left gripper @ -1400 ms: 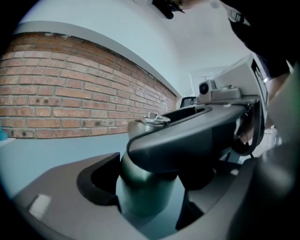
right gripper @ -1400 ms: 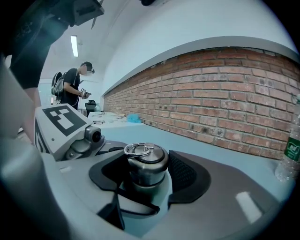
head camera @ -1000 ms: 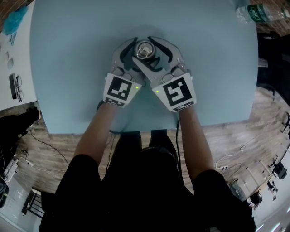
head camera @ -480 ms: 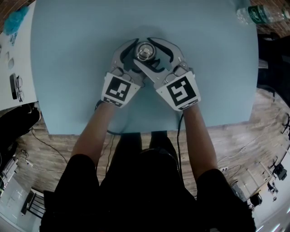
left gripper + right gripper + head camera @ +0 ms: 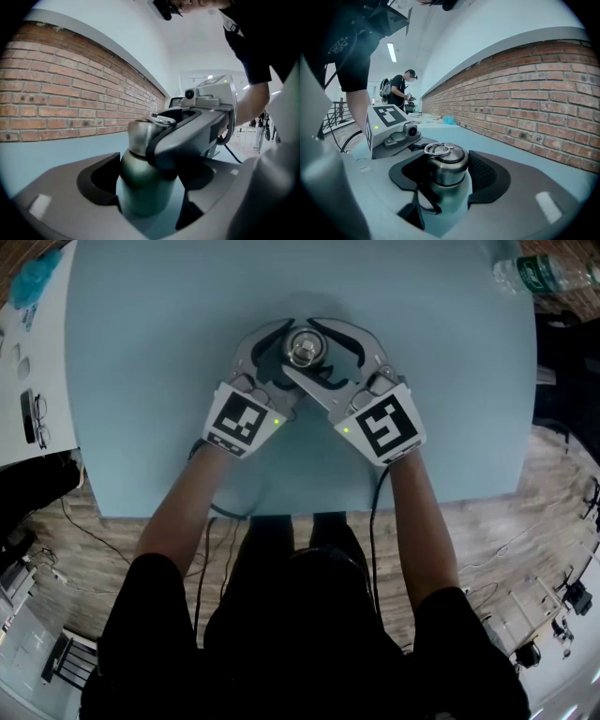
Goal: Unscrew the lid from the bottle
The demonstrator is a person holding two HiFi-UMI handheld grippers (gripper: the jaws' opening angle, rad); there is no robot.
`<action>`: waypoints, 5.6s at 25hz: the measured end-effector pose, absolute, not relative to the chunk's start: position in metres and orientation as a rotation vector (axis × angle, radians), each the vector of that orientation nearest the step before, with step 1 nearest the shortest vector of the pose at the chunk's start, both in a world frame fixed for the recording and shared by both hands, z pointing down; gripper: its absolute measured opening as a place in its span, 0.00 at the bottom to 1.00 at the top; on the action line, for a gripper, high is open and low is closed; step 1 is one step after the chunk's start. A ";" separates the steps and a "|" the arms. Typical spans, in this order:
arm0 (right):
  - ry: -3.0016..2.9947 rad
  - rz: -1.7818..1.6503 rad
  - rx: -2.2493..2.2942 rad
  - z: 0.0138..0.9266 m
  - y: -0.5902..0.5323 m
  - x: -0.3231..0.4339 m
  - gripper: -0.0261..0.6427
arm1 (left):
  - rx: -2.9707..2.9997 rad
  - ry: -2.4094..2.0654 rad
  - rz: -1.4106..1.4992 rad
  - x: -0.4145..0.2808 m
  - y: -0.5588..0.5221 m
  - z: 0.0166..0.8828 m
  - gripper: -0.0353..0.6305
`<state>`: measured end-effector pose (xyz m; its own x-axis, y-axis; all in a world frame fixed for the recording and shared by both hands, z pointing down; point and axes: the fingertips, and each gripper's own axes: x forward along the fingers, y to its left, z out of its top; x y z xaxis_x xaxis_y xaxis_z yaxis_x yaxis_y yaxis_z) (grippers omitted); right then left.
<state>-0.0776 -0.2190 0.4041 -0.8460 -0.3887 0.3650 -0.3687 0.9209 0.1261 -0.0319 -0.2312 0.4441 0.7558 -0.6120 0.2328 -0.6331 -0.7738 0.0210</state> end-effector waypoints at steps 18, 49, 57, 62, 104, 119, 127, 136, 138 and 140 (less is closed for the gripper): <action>-2.732 -0.133 0.276 0.405 -0.211 -0.078 0.44 | 2.975 -0.700 0.324 -0.029 -0.224 0.442 0.60; -2.728 -0.089 0.521 0.403 -0.213 -0.073 0.51 | 2.820 -1.009 0.240 -0.043 -0.227 0.442 0.68; -2.723 -0.078 0.649 0.398 -0.218 -0.068 0.51 | 2.785 -1.105 0.236 -0.045 -0.225 0.443 0.68; -2.726 -0.018 0.754 0.396 -0.216 -0.066 0.51 | 2.752 -1.179 0.244 -0.044 -0.224 0.445 0.68; -2.632 -0.034 0.882 0.404 -0.224 -0.076 0.44 | 2.694 -1.379 0.233 -0.039 -0.235 0.444 0.59; -2.706 -0.078 0.664 0.403 -0.220 -0.082 0.44 | 2.808 -1.170 0.251 -0.038 -0.231 0.445 0.59; -2.720 -0.103 0.543 0.404 -0.218 -0.080 0.44 | 2.867 -1.037 0.260 -0.035 -0.230 0.445 0.60; -2.736 -0.131 0.382 0.405 -0.215 -0.080 0.44 | 2.914 -0.908 0.256 -0.033 -0.229 0.445 0.60; -2.735 -0.136 0.366 0.406 -0.214 -0.080 0.44 | 2.920 -0.893 0.257 -0.033 -0.229 0.445 0.60; -2.739 -0.140 0.361 0.405 -0.214 -0.080 0.44 | 2.922 -0.886 0.257 -0.033 -0.229 0.445 0.60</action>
<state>-0.0797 -0.2145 0.4055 -0.8975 -0.2680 0.3503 -0.2310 0.9622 0.1443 -0.0329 -0.2287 0.4448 0.8190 -0.5441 0.1823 -0.5571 -0.8301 0.0253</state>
